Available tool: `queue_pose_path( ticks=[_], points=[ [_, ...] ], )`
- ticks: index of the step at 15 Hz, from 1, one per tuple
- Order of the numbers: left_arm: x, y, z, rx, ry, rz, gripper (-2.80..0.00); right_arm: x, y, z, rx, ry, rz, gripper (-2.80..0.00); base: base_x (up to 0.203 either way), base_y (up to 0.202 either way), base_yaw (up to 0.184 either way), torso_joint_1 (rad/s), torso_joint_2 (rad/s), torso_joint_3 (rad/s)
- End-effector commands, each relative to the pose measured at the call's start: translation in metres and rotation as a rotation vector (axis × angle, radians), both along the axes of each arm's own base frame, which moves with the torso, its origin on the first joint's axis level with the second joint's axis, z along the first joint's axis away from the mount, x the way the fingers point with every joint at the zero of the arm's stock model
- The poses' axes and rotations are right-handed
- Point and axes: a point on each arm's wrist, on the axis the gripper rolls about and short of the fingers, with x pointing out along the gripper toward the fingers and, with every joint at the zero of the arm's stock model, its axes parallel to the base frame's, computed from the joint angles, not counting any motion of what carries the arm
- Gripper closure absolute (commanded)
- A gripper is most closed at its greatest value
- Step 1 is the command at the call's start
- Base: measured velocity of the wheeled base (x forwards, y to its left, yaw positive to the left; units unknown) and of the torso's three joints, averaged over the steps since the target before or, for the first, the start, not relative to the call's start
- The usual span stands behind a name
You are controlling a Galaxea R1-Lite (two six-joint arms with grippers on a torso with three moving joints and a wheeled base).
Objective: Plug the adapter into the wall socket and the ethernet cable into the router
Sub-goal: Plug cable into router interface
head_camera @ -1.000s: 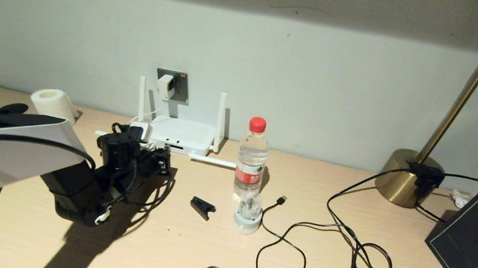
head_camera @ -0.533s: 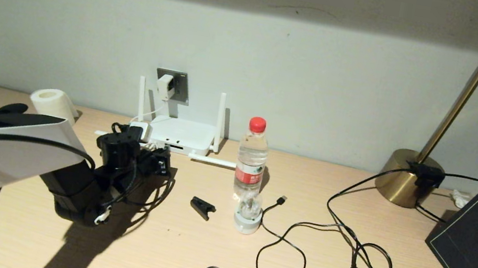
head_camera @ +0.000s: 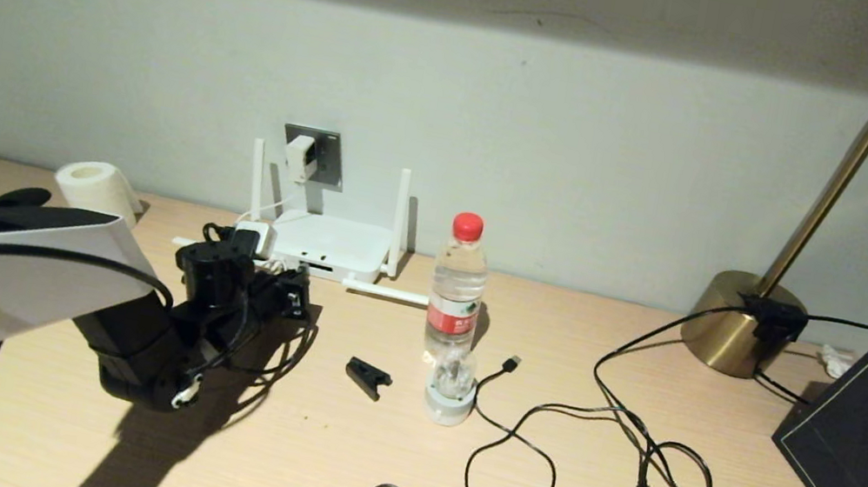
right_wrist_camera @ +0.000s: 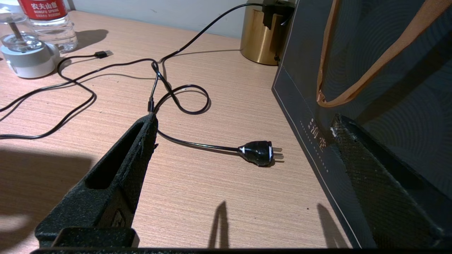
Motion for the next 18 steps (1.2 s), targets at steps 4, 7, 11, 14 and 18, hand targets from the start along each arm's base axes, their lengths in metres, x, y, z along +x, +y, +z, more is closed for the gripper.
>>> queue_pose_path(
  ticks=[4, 7, 11, 14, 18],
  points=[
    [-0.0003, 0.0007, 0.0017, -0.002, -0.008, 0.003, 0.00, 0.0024, 0.0000, -0.0080, -0.001, 0.030, 0.001, -2.80, 0.000, 0.000, 0.000, 0.000, 0.00, 0.000],
    [-0.0003, 0.0007, 0.0010, -0.002, -0.006, 0.003, 0.00, 0.0024, 0.0000, -0.0080, -0.001, 0.030, 0.001, -2.80, 0.000, 0.000, 0.000, 0.000, 0.00, 0.000],
    [-0.0021, 0.0011, 0.0009, -0.002, -0.005, 0.003, 0.00, 0.0024, 0.0000, -0.0080, -0.001, 0.030, 0.001, -2.80, 0.000, 0.000, 0.000, 0.000, 0.00, 0.000],
    [-0.0022, 0.0011, 0.0014, -0.002, -0.006, 0.003, 0.00, 0.0024, 0.0000, -0.0080, -0.001, 0.030, 0.001, -2.80, 0.000, 0.000, 0.000, 0.000, 0.00, 0.000],
    [-0.0027, 0.0012, 0.0007, -0.003, -0.003, 0.003, 0.00, 0.0024, 0.0000, -0.0080, -0.001, 0.030, 0.001, -2.80, 0.000, 0.000, 0.000, 0.000, 0.00, 0.000]
  ],
)
